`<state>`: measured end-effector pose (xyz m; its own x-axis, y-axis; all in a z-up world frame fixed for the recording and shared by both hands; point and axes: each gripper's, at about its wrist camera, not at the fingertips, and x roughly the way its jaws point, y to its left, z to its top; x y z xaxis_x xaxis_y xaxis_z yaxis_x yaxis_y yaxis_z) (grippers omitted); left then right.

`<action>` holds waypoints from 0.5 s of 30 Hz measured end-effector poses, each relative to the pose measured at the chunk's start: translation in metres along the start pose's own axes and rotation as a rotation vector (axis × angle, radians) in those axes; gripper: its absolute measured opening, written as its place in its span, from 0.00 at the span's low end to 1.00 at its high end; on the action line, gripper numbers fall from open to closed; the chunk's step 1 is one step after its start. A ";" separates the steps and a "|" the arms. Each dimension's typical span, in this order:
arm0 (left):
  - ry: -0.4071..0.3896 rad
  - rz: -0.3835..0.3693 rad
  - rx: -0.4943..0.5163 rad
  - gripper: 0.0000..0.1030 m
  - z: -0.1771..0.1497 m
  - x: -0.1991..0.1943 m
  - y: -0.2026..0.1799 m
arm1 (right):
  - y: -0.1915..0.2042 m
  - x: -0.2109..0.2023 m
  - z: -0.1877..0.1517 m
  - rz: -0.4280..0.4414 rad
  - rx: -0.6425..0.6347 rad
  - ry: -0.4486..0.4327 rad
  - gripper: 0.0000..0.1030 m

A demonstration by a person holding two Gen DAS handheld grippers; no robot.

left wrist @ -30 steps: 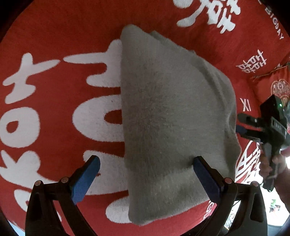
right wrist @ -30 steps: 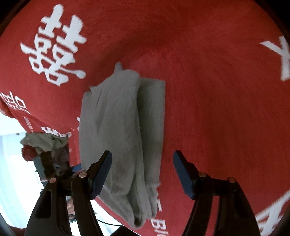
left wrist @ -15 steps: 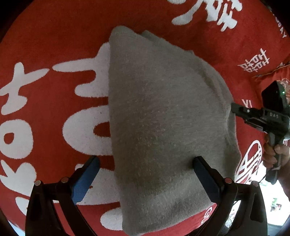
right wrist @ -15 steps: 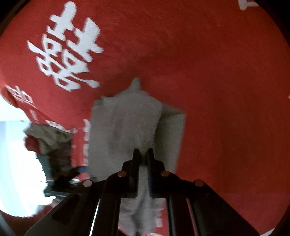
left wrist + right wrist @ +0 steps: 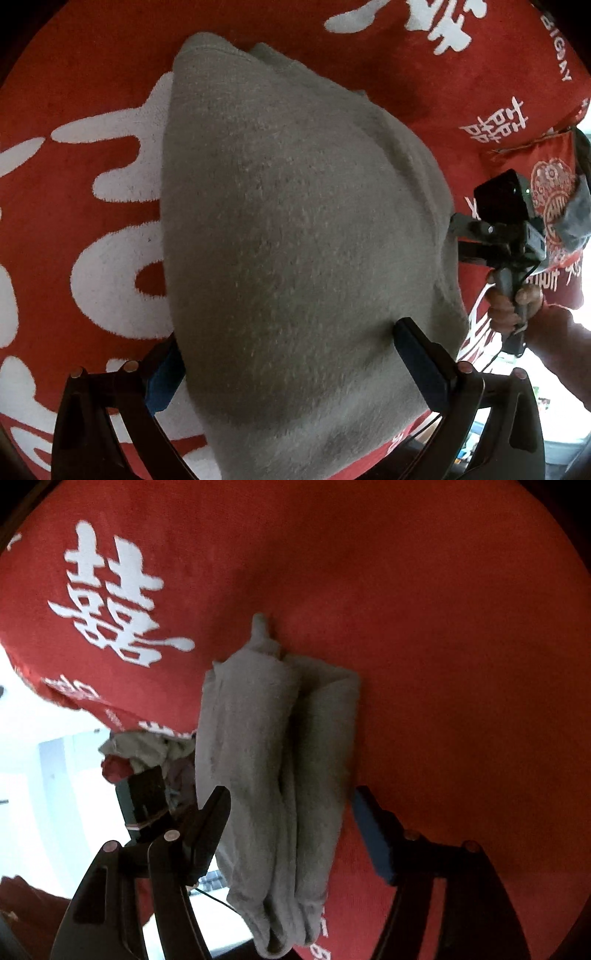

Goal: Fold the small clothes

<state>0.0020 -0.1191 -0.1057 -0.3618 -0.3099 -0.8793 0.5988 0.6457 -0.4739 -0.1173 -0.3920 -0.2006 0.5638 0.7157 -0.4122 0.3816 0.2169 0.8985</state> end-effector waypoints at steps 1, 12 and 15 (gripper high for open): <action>-0.003 -0.011 -0.008 1.00 0.001 -0.001 0.001 | 0.001 0.007 0.003 0.012 -0.016 0.014 0.70; -0.017 0.079 -0.004 1.00 0.001 0.002 -0.008 | 0.004 0.034 0.015 0.131 0.000 0.031 0.64; -0.058 0.092 -0.035 0.93 -0.001 -0.003 -0.009 | 0.001 0.033 0.011 0.086 0.064 0.007 0.46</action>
<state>-0.0033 -0.1235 -0.0990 -0.2633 -0.2874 -0.9209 0.6023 0.6967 -0.3896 -0.0903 -0.3752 -0.2153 0.5913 0.7345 -0.3331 0.3781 0.1123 0.9189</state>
